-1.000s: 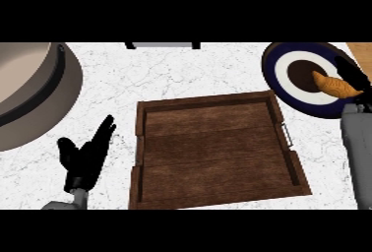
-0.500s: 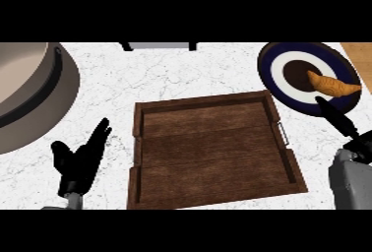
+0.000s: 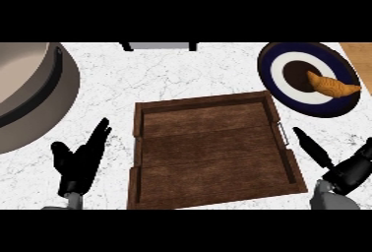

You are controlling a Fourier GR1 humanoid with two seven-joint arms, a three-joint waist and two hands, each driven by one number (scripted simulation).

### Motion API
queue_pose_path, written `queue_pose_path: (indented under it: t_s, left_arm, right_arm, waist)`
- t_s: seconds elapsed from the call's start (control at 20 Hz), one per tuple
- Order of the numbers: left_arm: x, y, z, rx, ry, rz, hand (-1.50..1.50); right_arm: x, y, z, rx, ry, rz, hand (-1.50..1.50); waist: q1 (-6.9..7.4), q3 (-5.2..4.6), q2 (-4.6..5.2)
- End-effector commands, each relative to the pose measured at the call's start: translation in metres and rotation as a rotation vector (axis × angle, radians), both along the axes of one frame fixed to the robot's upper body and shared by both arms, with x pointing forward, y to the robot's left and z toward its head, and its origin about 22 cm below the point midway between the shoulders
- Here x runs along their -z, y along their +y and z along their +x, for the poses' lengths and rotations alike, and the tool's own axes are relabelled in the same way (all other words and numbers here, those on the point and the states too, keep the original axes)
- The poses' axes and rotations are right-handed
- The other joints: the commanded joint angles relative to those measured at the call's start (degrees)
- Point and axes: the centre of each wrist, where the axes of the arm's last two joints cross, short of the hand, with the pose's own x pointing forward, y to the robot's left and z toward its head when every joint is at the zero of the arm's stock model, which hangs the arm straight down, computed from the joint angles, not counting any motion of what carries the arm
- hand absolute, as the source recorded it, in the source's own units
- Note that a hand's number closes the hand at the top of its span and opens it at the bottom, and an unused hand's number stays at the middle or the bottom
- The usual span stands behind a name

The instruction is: Pick the croissant from the tray and place it in the plate

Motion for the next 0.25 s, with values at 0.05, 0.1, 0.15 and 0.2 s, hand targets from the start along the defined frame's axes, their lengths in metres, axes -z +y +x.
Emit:
queue_pose_path:
  t_s: [0.05,0.1,0.15,0.2]
  left_arm:
    - [-0.009,-0.003,0.006,0.003,0.068,-0.01,0.0]
    - [0.01,-0.01,-0.003,0.009,0.083,-0.021,0.0]
    - [0.02,-0.012,0.002,0.015,0.081,-0.021,0.0]
    - [0.007,0.0,0.0,0.014,0.057,-0.008,0.0]
  right_arm:
    - [0.003,0.016,-0.019,0.0,0.027,0.005,-1.5]
    - [0.012,0.014,-0.019,0.007,0.024,0.003,-1.5]
    - [0.027,0.007,-0.025,0.01,0.044,0.0,-1.5]
    - [0.018,0.02,-0.028,-0.001,0.045,-0.005,-1.5]
  waist:
    - [0.03,-0.46,0.41]
    - [0.07,-0.45,0.44]
    - [-0.03,-0.43,0.51]
    - [0.06,-0.45,0.43]
